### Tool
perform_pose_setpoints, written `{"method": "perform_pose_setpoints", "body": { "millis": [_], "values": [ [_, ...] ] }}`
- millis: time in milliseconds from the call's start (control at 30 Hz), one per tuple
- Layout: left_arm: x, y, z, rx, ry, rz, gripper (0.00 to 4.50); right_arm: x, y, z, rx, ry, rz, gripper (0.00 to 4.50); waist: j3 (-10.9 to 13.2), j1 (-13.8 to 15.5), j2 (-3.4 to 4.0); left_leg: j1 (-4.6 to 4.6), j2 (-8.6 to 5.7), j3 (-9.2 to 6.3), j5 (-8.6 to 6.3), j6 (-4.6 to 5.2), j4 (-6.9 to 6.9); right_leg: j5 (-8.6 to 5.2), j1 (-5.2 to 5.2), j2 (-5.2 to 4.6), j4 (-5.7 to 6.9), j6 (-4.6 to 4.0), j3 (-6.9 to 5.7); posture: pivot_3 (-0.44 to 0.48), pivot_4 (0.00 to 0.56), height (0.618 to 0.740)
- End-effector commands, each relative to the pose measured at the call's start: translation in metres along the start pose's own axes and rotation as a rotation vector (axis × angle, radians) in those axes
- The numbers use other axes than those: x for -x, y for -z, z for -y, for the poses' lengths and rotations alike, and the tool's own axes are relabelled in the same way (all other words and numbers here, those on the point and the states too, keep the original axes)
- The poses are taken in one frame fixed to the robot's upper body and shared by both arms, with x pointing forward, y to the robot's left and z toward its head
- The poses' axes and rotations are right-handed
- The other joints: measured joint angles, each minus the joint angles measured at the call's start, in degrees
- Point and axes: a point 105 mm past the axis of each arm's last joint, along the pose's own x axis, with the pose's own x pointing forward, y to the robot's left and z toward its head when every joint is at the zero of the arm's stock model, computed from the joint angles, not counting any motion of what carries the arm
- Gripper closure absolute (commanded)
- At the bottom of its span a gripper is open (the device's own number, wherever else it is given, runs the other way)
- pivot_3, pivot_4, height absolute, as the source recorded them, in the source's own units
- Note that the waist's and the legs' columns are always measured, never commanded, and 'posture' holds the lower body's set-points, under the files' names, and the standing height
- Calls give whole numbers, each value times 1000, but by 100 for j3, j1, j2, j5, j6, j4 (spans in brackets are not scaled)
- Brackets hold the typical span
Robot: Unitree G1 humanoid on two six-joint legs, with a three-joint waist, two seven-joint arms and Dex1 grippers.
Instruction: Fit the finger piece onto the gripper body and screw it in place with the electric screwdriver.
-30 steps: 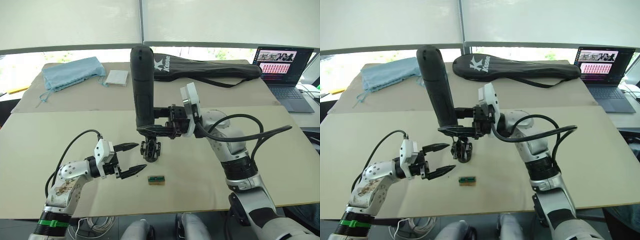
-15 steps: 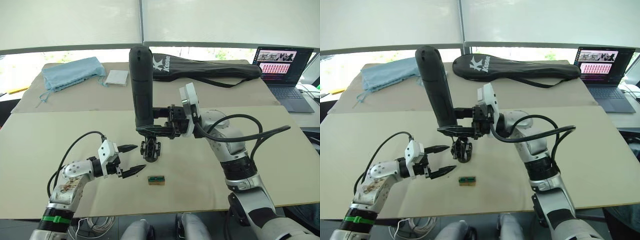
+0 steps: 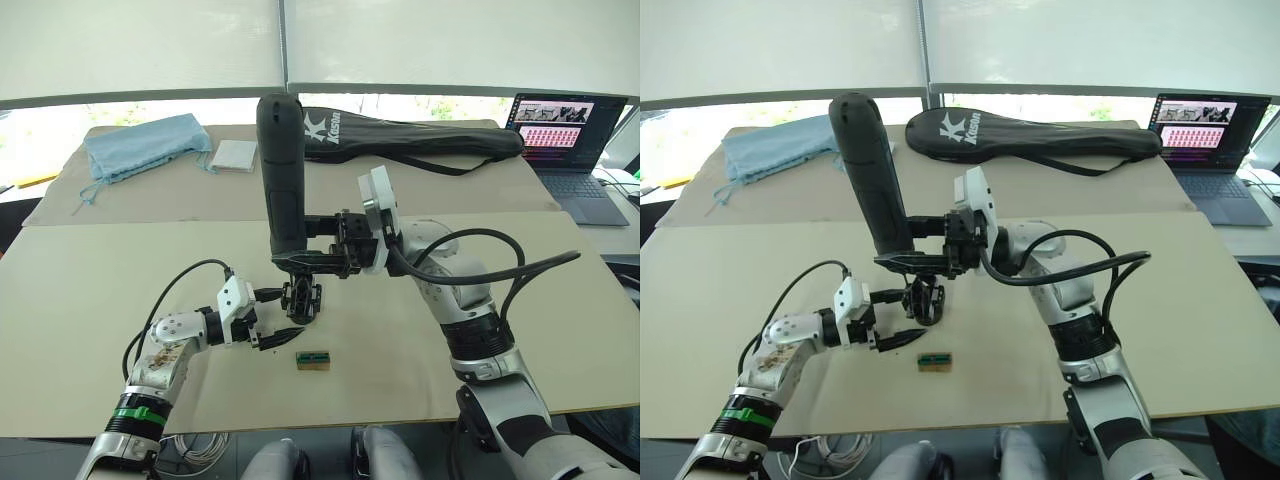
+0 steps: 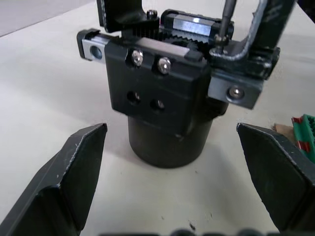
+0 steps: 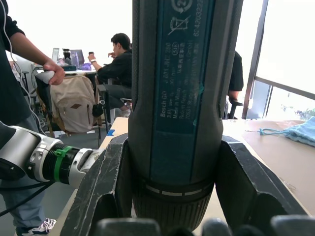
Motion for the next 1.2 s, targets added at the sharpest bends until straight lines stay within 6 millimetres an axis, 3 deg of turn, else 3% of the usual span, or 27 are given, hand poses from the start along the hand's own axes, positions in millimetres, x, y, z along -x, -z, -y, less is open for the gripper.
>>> {"method": "perform_pose_setpoints", "body": {
  "millis": [33,967,1067,1167,1200],
  "values": [
    [-5,-6,-2,-39,15,24,0,-4,-11,-2,65,-17,8,2572,0,-1,0,0,0,0,0,0,0,0,0,0,1,0,0,0,150,740],
    [-18,-8,-2,-39,40,55,0,-4,-9,-2,63,-16,-10,2572,-1,6,-2,0,0,-1,0,2,1,0,0,-9,3,0,2,0,150,740],
    [-18,-5,-1,-40,45,44,838,-4,-8,-2,62,-15,-13,2572,-1,5,-2,0,0,-1,0,2,1,0,0,-9,3,0,2,0,150,740],
    [-18,-1,0,-52,52,22,2109,-3,-8,-2,60,-13,-17,2572,-2,6,-2,0,0,-1,0,2,1,0,0,-9,3,0,2,0,150,740],
    [-18,0,0,-57,51,18,2159,-3,-7,-2,59,-13,-19,2572,-2,7,-3,1,0,-1,0,2,1,0,0,-10,3,0,2,0,150,740]
  ]
}}
